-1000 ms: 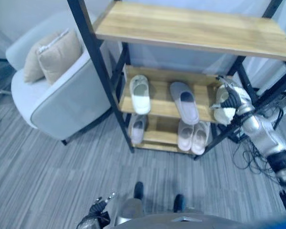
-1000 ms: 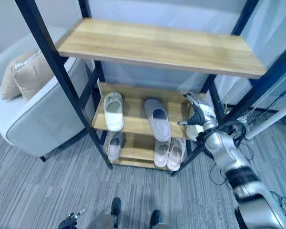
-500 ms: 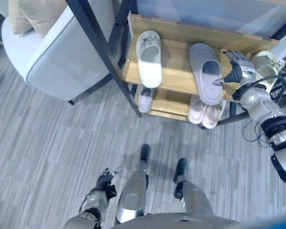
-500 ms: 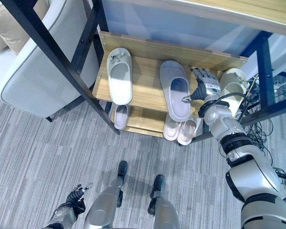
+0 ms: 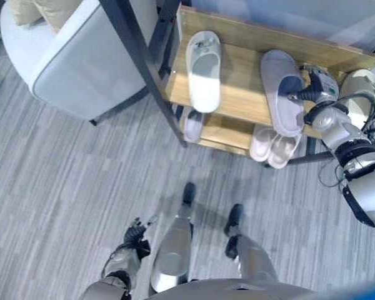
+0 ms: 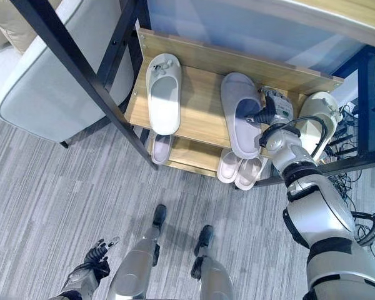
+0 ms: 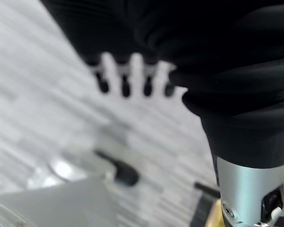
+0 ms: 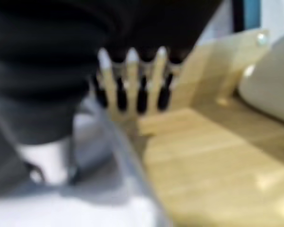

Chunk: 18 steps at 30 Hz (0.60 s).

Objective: Arrange the slippers neatly on the shoe rack.

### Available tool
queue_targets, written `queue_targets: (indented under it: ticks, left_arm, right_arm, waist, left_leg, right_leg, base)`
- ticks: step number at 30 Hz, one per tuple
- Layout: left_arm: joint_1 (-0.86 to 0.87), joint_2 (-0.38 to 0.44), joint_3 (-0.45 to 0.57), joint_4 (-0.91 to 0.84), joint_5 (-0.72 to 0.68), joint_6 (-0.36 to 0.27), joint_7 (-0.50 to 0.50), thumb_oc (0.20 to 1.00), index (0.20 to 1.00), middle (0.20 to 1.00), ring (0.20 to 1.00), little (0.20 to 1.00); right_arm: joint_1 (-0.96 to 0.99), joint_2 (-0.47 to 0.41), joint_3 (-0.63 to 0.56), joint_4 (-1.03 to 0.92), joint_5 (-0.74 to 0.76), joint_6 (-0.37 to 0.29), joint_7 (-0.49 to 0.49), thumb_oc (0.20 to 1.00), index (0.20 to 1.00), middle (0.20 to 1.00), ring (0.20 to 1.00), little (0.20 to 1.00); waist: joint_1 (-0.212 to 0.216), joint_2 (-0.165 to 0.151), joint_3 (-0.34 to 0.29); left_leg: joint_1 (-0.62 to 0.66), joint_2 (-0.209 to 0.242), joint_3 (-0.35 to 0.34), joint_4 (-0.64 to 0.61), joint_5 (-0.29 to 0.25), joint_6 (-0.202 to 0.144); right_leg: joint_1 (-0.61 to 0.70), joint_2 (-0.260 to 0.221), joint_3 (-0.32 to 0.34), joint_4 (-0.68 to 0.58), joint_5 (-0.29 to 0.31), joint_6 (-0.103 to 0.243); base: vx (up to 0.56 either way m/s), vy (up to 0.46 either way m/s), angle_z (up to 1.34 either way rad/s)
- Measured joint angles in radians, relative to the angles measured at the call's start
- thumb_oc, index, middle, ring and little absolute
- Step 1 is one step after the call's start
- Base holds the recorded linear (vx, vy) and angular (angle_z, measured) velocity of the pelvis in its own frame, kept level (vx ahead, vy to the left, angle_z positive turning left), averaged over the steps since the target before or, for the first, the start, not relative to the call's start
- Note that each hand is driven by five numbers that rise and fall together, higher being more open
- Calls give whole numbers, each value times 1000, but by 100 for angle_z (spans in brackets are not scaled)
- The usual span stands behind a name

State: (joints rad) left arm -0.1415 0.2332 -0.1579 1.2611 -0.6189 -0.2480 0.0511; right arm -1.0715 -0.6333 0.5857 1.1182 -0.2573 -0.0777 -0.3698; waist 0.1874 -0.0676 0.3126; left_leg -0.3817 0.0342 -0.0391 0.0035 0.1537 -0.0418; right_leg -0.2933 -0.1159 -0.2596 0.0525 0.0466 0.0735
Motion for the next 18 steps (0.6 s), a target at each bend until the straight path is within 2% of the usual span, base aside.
queue_targets:
  ticks: [8,11,12,13,14,17,18]
  left_arm:
    - [3,-3,-37,-21,0,-5,23,1000,1000,1000,1000,1000]
    - [4,-5,-37,-22,2,-6,25,1000,1000,1000,1000,1000]
    - [3,-6,-36,-27,2,-5,33,1000,1000,1000,1000,1000]
    - [12,-8,-32,-58,2,-5,37,1000,1000,1000,1000,1000]
    - [15,-10,-30,-67,3,-5,39,1000,1000,1000,1000,1000]
    - [16,-6,-22,-84,11,-1,38,1000,1000,1000,1000,1000]
    - [31,7,-17,-99,22,-2,39,1000,1000,1000,1000,1000]
  right_arm:
    - [-15,-25,-4,-19,9,9,-38,200,200,200,200,200]
    - [23,-35,-32,-122,4,13,-48,200,200,200,200,200]
    - [59,-44,-65,-200,-2,15,-65,200,200,200,200,200]
    - [154,-56,-189,-363,-3,14,-85,200,200,200,200,200]
    - [201,-52,-252,-451,-1,4,-114,200,200,200,200,200]
    - [335,-71,-360,-608,-1,-18,-140,200,200,200,200,200]
    - [424,-85,-393,-676,3,-28,-146,200,200,200,200,200]
  waist:
    - [13,-5,-8]
    - [11,-5,-8]
    - [6,-6,-8]
    - [18,-3,-8]
    - [17,-3,-8]
    - [21,-1,-9]
    - [4,0,-10]
  left_leg:
    - [-57,-14,-4,18,7,-5]
    - [-58,-20,-2,18,7,-5]
    - [-58,-24,-1,18,7,-5]
    - [-61,-27,-4,18,8,-3]
    - [-61,-31,-3,18,9,-1]
    - [-52,-43,-2,22,4,7]
    - [-43,-55,-2,38,-6,17]
  right_leg:
    - [-63,-19,-1,38,2,4]
    - [-64,-26,0,39,4,7]
    - [-64,-29,2,38,5,9]
    - [-67,-33,-3,41,5,7]
    - [-70,-36,0,46,4,7]
    - [-62,-50,-1,64,-7,15]
    - [-58,-63,-2,100,-28,25]
  base:
    - [-6,20,2]
    - [-4,18,1]
    - [-1,81,9]
    - [-3,90,8]
    - [22,82,7]
    - [42,51,8]
    - [111,56,16]
